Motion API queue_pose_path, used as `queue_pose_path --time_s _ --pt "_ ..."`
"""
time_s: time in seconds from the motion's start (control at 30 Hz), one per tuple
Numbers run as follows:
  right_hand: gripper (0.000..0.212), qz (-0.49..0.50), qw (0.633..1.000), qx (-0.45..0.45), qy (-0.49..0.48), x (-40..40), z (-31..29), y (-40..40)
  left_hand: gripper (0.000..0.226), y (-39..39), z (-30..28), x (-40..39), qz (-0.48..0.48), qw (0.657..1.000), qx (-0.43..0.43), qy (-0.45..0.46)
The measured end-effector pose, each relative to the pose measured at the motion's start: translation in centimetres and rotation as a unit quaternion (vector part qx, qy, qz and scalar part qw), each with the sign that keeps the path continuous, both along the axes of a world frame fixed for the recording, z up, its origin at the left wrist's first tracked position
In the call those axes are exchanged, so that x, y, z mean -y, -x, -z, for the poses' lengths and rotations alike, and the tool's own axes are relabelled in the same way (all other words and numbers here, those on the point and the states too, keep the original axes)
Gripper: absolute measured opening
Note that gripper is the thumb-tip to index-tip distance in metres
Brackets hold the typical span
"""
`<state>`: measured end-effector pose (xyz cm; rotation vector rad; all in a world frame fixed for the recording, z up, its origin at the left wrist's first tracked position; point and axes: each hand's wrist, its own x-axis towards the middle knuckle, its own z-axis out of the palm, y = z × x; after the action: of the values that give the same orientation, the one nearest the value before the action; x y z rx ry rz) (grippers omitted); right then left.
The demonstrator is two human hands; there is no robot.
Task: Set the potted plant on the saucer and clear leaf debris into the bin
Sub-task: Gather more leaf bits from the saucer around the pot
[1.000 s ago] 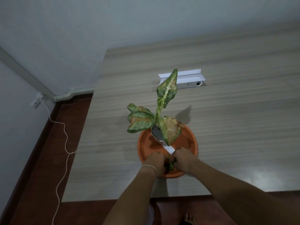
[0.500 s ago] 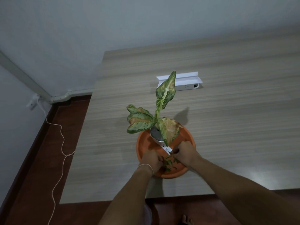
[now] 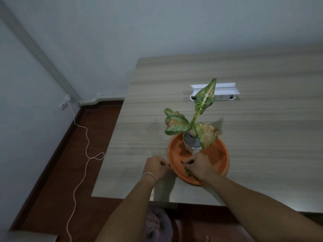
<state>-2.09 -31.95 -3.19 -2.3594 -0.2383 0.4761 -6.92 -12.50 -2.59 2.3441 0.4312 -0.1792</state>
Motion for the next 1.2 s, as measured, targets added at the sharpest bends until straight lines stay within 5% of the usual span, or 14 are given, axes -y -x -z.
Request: queue_pose_path --time_s 0.27,0.57,1.2 --pt "0.005 -0.101 0.993 0.005 -0.057 -12.2 -1.6 4.7 0.004 8.4 -1.4 -9.3 -0.123 0.992 0.027 -0.002" --pt "0.005 -0.252 0.966 -0.036 -0.037 -20.0 1.4 14.7 0.005 21.7 1.3 -15.4 -0.23 0.972 -0.045 0.016" --pt "0.014 -0.29 0.951 -0.102 0.044 -19.9 6.1 16.5 0.021 25.1 6.2 -12.9 -0.136 0.983 -0.117 0.034"
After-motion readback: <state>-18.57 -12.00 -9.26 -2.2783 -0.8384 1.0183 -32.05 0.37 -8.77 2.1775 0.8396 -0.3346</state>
